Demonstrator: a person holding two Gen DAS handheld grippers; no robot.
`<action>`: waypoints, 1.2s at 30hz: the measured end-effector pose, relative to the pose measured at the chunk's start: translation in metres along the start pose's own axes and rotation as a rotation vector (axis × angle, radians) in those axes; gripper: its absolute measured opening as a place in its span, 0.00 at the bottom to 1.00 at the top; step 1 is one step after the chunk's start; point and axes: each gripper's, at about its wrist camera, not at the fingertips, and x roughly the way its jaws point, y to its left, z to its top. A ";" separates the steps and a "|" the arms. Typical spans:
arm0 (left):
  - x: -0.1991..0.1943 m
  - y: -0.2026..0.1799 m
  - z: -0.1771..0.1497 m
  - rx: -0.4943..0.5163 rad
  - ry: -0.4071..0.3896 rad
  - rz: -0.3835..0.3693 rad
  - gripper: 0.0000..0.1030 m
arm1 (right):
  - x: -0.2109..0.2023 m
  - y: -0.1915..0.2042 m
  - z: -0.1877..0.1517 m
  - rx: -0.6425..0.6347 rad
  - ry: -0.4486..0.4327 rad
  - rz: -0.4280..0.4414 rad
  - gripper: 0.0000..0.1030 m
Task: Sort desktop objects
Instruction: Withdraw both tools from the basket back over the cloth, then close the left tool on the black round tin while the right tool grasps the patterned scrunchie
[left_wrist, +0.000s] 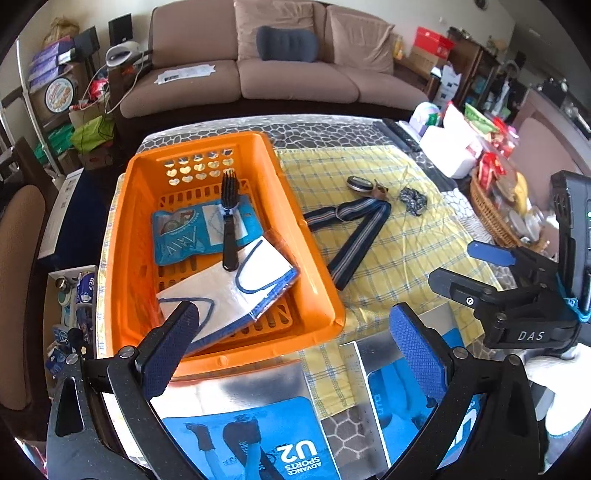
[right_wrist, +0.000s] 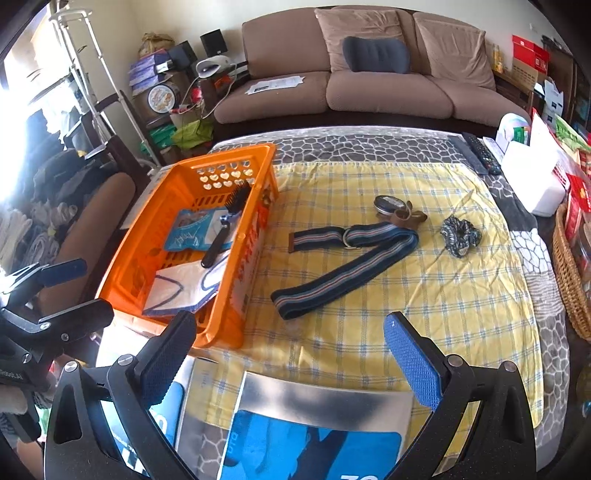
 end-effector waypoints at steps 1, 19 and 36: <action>0.003 -0.004 0.001 0.003 0.003 -0.009 1.00 | 0.000 -0.006 -0.002 0.006 0.003 -0.002 1.00; 0.079 -0.077 0.033 0.104 0.088 -0.063 1.00 | -0.012 -0.133 0.002 0.118 0.015 -0.086 1.00; 0.189 -0.138 0.101 0.187 0.140 -0.045 0.83 | 0.060 -0.241 0.012 0.234 0.066 -0.111 0.64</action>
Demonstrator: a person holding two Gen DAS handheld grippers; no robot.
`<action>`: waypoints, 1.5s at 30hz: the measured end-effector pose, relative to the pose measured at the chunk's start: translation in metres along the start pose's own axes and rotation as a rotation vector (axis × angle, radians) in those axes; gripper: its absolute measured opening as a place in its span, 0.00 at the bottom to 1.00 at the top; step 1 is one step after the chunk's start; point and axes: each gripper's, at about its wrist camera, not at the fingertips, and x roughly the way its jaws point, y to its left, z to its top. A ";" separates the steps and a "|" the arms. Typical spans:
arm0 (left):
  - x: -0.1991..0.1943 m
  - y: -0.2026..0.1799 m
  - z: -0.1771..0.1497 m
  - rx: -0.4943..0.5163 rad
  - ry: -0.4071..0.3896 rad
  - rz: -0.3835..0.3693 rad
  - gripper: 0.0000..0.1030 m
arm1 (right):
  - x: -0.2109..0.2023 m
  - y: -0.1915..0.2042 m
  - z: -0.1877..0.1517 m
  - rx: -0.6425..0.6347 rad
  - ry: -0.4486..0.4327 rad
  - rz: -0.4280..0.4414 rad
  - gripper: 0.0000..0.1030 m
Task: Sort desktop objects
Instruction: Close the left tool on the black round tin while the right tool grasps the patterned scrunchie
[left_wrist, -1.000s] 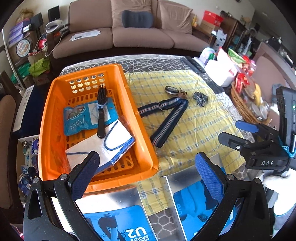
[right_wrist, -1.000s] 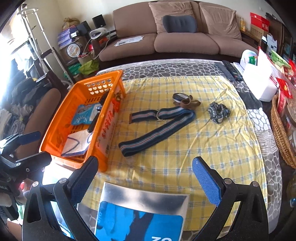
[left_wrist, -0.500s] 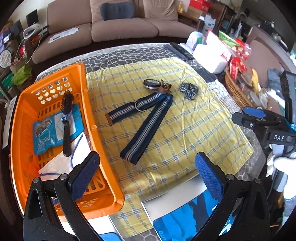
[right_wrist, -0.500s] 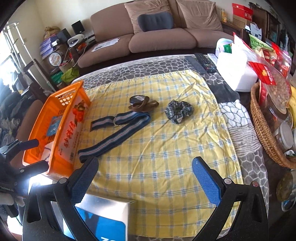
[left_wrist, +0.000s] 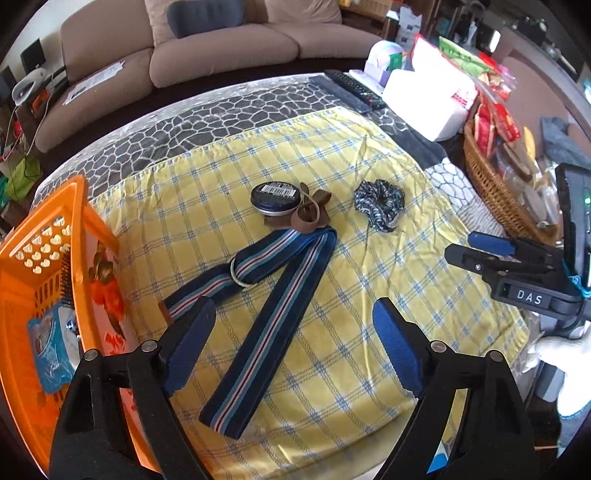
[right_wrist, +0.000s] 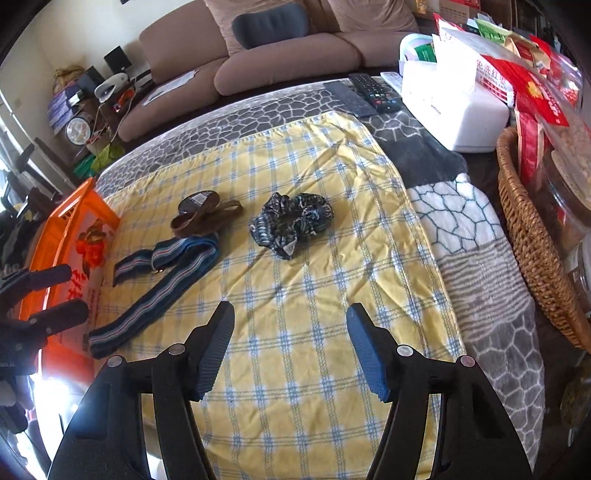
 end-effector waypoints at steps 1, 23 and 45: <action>0.007 -0.002 0.005 0.006 0.000 0.005 0.83 | 0.004 -0.003 0.002 0.006 -0.001 0.005 0.64; 0.127 0.039 0.093 -0.093 0.088 0.036 0.84 | 0.072 -0.014 0.057 -0.016 -0.017 0.030 0.73; 0.156 0.022 0.099 0.018 0.106 0.036 0.55 | 0.108 -0.005 0.062 -0.082 -0.007 -0.057 0.50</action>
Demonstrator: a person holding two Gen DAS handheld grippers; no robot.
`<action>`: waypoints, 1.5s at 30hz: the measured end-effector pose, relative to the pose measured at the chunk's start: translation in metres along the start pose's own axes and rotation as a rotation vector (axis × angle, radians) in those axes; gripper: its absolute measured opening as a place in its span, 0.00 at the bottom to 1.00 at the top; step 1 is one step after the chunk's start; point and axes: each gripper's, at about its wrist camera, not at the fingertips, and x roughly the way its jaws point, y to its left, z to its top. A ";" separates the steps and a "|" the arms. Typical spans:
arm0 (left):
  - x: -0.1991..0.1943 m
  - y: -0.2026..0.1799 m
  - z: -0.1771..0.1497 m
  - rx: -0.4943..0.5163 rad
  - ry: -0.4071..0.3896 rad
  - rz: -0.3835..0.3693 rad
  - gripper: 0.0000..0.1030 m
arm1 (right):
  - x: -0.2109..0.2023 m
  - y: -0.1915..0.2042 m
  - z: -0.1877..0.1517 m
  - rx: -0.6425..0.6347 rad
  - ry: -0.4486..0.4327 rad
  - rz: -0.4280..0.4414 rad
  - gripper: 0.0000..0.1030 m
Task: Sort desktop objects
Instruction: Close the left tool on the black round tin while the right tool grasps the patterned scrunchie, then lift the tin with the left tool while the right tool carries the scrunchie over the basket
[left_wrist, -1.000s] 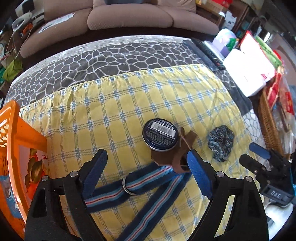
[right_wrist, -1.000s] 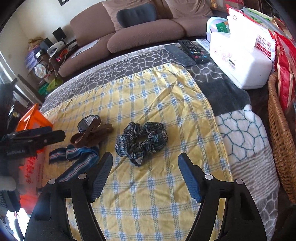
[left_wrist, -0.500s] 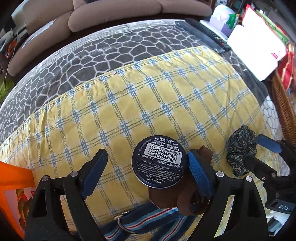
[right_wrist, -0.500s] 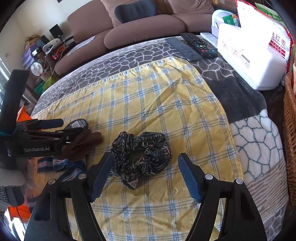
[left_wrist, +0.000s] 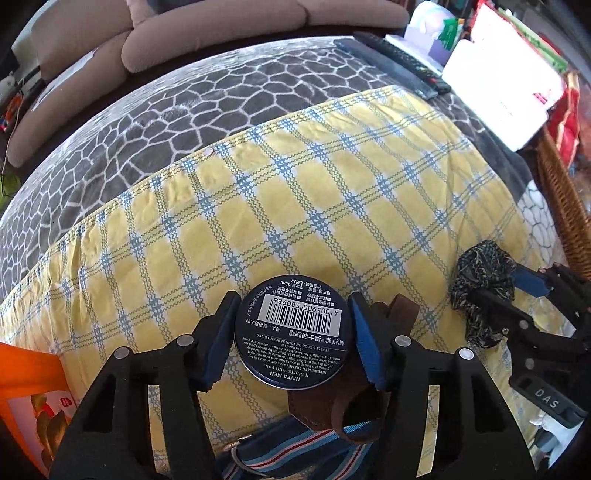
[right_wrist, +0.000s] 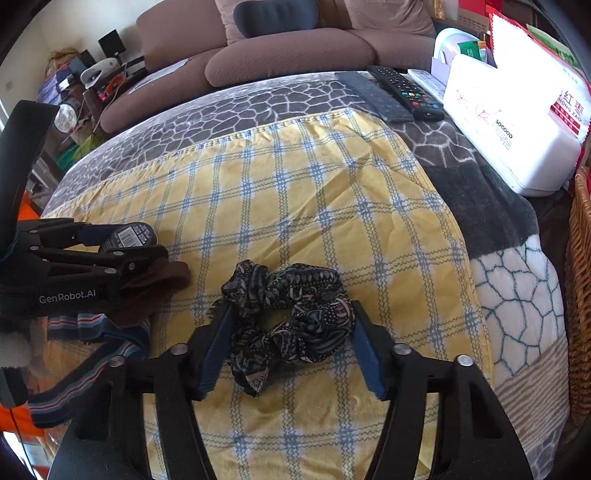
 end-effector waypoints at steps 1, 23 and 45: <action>-0.002 0.001 -0.001 -0.003 -0.002 -0.004 0.55 | -0.002 0.000 0.000 -0.002 -0.007 0.008 0.42; -0.107 0.045 -0.025 -0.072 -0.126 -0.112 0.55 | -0.010 0.008 -0.004 0.069 0.022 0.040 0.69; -0.210 0.054 -0.065 -0.105 -0.223 -0.182 0.55 | -0.104 0.026 0.001 -0.043 -0.063 -0.013 0.26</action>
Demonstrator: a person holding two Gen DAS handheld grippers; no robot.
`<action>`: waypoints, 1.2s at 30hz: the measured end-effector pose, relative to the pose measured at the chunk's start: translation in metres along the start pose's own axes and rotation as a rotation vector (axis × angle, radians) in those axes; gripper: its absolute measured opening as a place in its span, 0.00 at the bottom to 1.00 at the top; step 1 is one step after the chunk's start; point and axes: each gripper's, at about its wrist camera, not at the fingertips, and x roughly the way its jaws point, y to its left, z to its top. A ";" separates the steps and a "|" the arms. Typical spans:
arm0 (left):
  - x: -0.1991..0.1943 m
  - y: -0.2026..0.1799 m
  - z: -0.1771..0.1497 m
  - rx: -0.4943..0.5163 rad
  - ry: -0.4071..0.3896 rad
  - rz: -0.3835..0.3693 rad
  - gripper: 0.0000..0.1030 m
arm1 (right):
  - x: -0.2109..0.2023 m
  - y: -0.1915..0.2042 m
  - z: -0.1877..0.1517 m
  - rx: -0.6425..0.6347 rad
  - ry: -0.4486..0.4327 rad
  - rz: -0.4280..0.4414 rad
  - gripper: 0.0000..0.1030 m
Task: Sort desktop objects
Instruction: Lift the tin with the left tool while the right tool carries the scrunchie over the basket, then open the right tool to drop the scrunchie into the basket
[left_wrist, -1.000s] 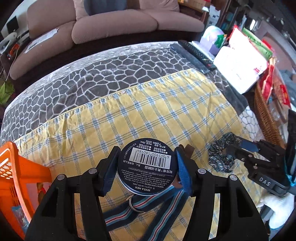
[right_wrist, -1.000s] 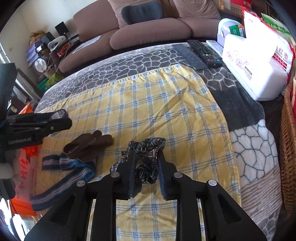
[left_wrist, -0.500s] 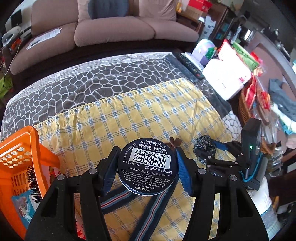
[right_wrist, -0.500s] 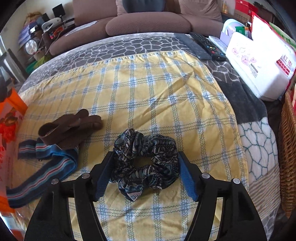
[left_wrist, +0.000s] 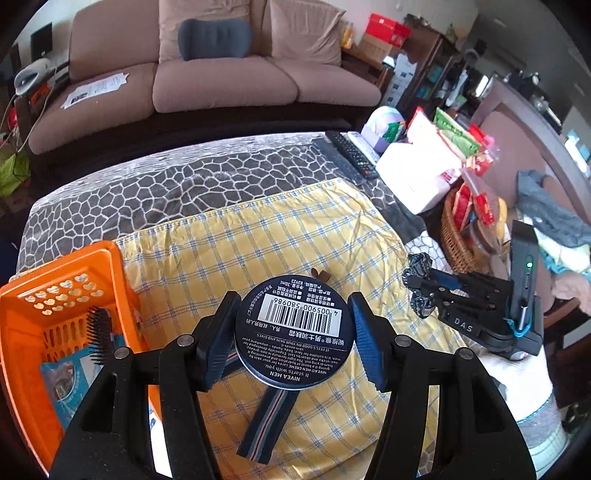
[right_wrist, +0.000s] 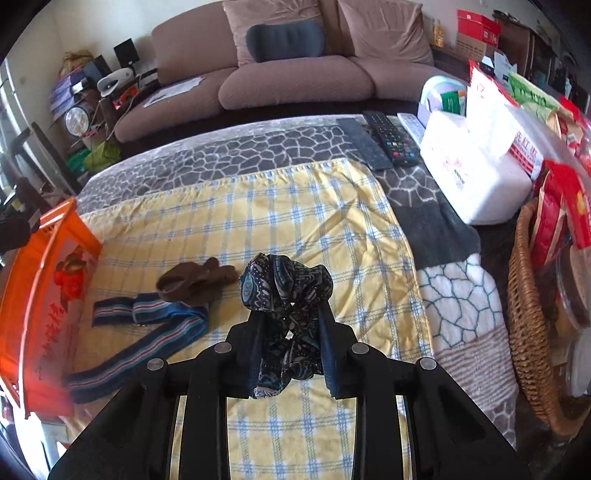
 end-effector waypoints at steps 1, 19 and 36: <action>-0.007 0.002 -0.003 -0.003 -0.005 0.006 0.55 | -0.008 0.008 0.001 -0.010 -0.005 0.009 0.26; -0.115 0.131 -0.128 -0.144 -0.014 0.155 0.55 | -0.075 0.216 -0.011 -0.208 -0.019 0.308 0.26; -0.136 0.203 -0.179 -0.263 -0.028 0.110 0.55 | -0.005 0.375 -0.063 -0.410 0.175 0.381 0.27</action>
